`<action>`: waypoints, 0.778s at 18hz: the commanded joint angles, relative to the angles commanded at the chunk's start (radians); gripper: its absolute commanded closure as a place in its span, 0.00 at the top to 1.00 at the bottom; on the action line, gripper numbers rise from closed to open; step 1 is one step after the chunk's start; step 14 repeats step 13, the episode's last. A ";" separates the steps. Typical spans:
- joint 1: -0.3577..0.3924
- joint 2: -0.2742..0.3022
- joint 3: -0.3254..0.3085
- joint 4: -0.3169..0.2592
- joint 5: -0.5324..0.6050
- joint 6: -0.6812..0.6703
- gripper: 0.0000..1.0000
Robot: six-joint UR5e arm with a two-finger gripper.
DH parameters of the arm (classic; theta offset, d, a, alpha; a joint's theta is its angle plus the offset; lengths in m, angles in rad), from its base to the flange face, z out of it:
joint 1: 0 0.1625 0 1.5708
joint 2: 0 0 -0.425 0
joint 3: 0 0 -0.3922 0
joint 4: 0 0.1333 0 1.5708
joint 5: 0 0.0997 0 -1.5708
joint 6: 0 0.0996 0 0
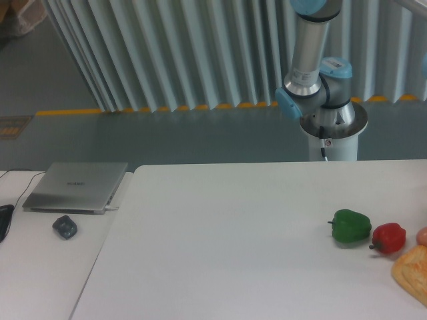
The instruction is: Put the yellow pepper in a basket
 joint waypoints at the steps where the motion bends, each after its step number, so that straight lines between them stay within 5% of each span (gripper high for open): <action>1: 0.002 0.002 0.000 -0.002 0.000 0.000 1.00; 14: 0.005 0.002 -0.002 -0.011 0.006 -0.002 1.00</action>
